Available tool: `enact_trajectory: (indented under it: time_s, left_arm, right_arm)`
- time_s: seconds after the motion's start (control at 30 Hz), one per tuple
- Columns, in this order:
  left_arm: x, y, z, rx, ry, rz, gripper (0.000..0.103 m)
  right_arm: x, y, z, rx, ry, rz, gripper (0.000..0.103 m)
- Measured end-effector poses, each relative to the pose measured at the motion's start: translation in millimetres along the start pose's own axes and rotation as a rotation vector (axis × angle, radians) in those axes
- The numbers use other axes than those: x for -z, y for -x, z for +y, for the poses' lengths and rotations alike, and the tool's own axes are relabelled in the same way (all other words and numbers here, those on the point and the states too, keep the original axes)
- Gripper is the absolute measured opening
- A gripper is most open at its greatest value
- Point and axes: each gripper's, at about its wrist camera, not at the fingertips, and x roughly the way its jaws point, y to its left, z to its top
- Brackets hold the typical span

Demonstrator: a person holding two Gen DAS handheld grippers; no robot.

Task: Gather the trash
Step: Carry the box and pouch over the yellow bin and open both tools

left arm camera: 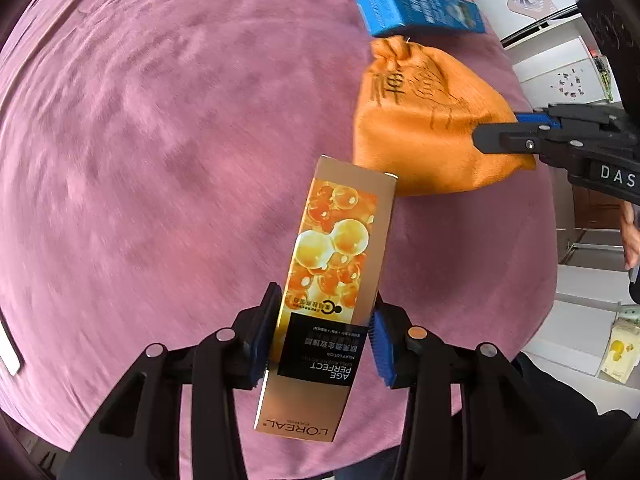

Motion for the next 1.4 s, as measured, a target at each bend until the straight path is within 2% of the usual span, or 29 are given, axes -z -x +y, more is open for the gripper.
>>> enact_trajectory:
  time_s: [0.23, 0.43, 0.73, 1.03, 1.4]
  left_arm:
    - [18.0, 0.7, -35.0, -0.004, -0.02, -0.007, 0.041]
    - [4.4, -0.1, -73.0, 0.008, -0.063, 0.007, 0.041]
    - [-26.6, -0.2, -163.5, 0.011, -0.195, 0.012, 0.041]
    - [-48.9, -6.3, -239.7, 0.011, -0.252, 0.016, 0.041]
    - [-93.3, -36.2, -351.4, 0.021, -0.352, 0.026, 0.041]
  right_arm:
    - [51.5, 19.3, -28.0, 0.021, -0.054, -0.021, 0.018]
    - [95.8, 39.0, -63.2, 0.028, -0.145, -0.057, 0.018]
    - [153.4, 70.5, -123.6, 0.033, -0.258, -0.112, 0.018]
    - [197.4, 102.7, -182.2, 0.038, -0.33, -0.157, 0.018]
    - [220.5, 127.9, -249.9, 0.03, -0.41, -0.214, 0.018]
